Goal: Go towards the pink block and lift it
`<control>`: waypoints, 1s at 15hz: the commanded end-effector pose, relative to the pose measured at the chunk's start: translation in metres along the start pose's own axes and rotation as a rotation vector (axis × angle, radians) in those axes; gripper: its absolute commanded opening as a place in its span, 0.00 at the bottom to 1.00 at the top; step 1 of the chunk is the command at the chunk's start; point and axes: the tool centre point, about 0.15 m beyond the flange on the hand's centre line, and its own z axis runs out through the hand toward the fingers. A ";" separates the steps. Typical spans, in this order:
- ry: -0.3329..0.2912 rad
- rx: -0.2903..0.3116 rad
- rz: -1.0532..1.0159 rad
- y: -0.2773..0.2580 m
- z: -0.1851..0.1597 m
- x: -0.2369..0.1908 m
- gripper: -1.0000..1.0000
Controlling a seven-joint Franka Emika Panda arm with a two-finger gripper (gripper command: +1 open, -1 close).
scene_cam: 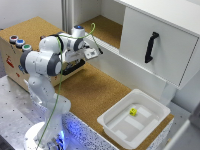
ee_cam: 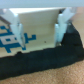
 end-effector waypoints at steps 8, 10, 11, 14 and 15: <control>0.094 -0.151 -0.047 -0.020 -0.100 0.009 1.00; 0.106 -0.140 -0.064 -0.023 -0.103 0.019 1.00; 0.111 -0.123 -0.078 -0.024 -0.101 0.025 1.00; 0.111 -0.090 -0.127 -0.028 -0.088 0.046 1.00; 0.116 -0.075 -0.143 -0.029 -0.085 0.054 1.00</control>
